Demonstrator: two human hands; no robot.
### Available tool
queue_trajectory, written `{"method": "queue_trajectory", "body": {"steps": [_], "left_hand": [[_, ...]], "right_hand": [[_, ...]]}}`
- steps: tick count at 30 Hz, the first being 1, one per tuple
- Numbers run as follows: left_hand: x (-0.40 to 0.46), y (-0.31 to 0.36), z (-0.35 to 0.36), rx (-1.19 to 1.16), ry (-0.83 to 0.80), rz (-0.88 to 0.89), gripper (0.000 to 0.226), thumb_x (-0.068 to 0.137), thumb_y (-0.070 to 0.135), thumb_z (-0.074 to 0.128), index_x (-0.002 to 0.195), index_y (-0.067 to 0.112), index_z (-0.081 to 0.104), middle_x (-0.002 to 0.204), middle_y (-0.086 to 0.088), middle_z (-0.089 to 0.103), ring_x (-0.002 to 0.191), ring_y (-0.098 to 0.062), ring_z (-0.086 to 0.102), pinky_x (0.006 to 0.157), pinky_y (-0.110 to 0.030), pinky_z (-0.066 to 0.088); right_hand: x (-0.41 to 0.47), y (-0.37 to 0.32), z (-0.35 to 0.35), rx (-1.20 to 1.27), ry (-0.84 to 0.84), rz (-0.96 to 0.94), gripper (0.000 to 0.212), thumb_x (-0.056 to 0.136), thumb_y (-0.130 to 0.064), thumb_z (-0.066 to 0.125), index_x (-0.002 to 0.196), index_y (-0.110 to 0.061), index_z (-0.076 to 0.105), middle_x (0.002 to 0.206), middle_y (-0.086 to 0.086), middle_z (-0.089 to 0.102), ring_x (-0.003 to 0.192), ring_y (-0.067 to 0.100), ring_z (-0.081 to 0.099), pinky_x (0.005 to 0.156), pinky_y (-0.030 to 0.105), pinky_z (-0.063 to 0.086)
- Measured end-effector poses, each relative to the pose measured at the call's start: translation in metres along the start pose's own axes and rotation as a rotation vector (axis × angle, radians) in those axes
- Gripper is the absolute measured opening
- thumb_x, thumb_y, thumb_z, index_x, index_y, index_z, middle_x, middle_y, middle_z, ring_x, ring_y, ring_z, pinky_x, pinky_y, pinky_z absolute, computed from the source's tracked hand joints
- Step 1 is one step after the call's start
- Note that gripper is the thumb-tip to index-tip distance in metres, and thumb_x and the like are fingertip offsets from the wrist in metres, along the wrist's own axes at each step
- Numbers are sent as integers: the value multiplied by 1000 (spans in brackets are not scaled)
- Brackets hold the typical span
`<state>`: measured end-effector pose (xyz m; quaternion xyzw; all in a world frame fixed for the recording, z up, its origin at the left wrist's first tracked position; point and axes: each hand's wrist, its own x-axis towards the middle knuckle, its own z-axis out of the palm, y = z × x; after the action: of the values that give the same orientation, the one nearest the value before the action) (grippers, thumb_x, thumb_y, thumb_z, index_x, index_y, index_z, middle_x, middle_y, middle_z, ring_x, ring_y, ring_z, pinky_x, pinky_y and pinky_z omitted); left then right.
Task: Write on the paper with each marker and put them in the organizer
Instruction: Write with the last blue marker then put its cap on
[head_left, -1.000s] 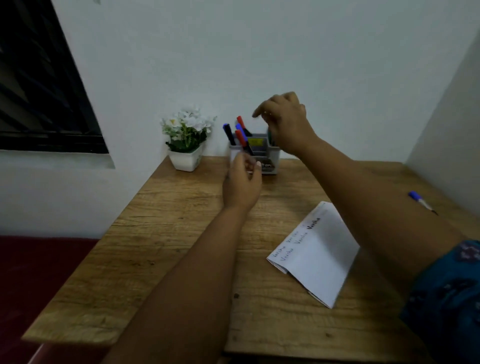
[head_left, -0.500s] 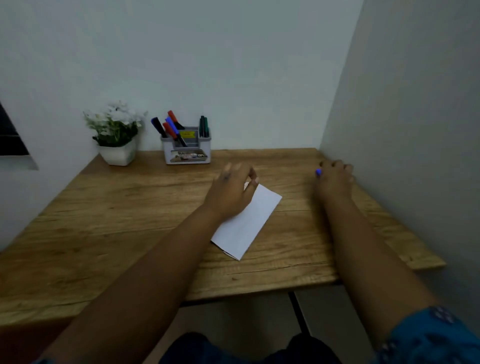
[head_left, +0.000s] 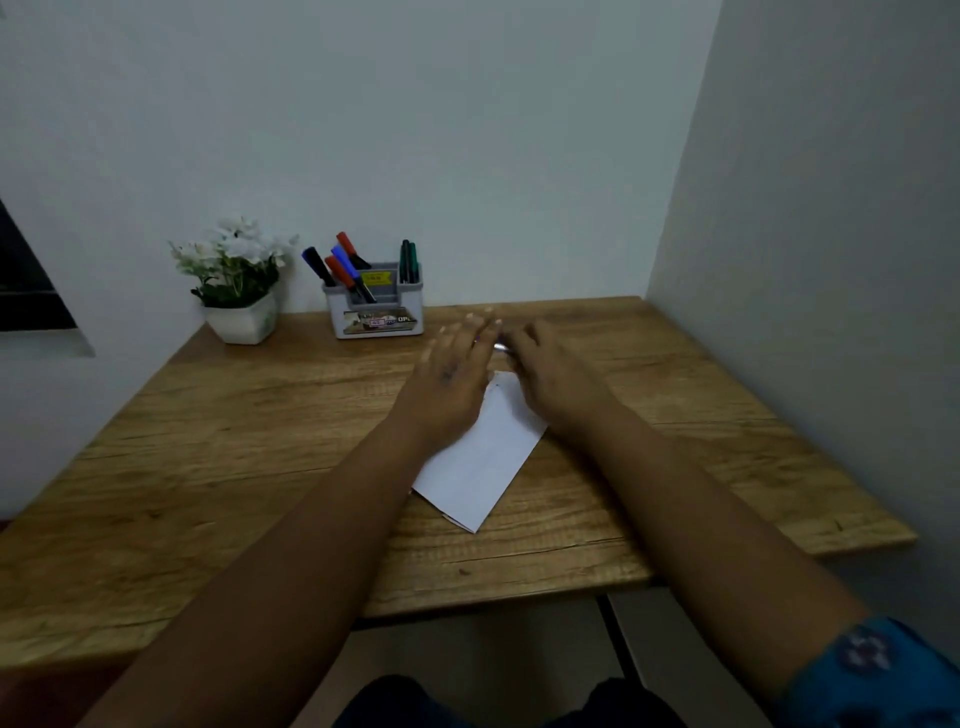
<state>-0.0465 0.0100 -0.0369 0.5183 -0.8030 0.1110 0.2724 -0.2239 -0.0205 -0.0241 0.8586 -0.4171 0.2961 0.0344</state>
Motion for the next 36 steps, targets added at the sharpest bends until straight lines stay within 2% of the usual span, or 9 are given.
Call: {"method": "queue_trajectory", "body": {"steps": [3,7,16,22,25,29,31,33,36], "left_hand": [[1,-6,-6,-99,-69,-17,31,100,24,44,127,11,51,120,-9,55,111,-25,50,90,-41,41],[-1,-12,-12,-180,-226,0,15,100,32,39,101,22,49,94,2,58,83,-16,54,66,-33,39],[-3,-18,-14,-9,-252,10,46,95,53,26,88,25,61,67,9,53,65,-13,54,52,-29,32],[-5,-23,-22,-162,-144,-266,42,80,74,49,87,33,53,75,14,54,70,-3,51,53,-26,33],[-8,-37,-23,-288,-205,-274,30,84,54,64,106,35,57,88,17,51,78,-1,56,60,-23,37],[-7,-42,-18,-372,-297,-248,47,79,52,70,122,38,55,91,13,50,74,4,51,61,-20,36],[-5,-41,-15,-378,-390,-230,52,80,51,70,129,41,52,89,10,54,74,1,52,62,-21,38],[-3,-42,-13,-394,-507,-205,52,83,48,68,132,42,51,86,5,58,75,-8,53,65,-23,40],[-1,-46,-12,-418,-636,-170,48,84,49,67,129,45,53,116,10,57,101,-10,52,81,-24,41]], "right_hand": [[5,-9,3,-224,47,-134,33,101,-40,41,115,-20,63,100,-1,64,89,19,57,73,30,34],[3,-4,-2,-258,28,-205,41,100,-49,35,93,-22,65,78,-4,65,70,16,57,60,29,30],[2,-3,-11,-327,-11,33,62,80,-80,34,67,-23,53,59,-6,56,56,14,54,49,26,27],[-2,10,-7,287,109,180,36,104,-26,41,139,-30,38,94,0,65,72,11,60,64,30,47],[0,20,-9,733,160,354,29,105,-12,38,128,-23,52,95,2,64,64,9,58,62,25,51],[5,25,-15,1355,124,588,24,103,-30,45,124,-23,53,117,-1,70,90,12,71,71,23,52],[5,32,-12,1327,72,589,31,94,-37,60,119,-19,54,113,-2,73,95,12,72,76,24,50],[5,33,-6,1210,9,566,23,94,-37,62,104,-15,60,91,1,76,70,12,68,61,20,48],[9,31,3,1140,-91,580,43,97,-47,53,102,-7,69,63,-5,64,47,8,44,45,20,35]]}}
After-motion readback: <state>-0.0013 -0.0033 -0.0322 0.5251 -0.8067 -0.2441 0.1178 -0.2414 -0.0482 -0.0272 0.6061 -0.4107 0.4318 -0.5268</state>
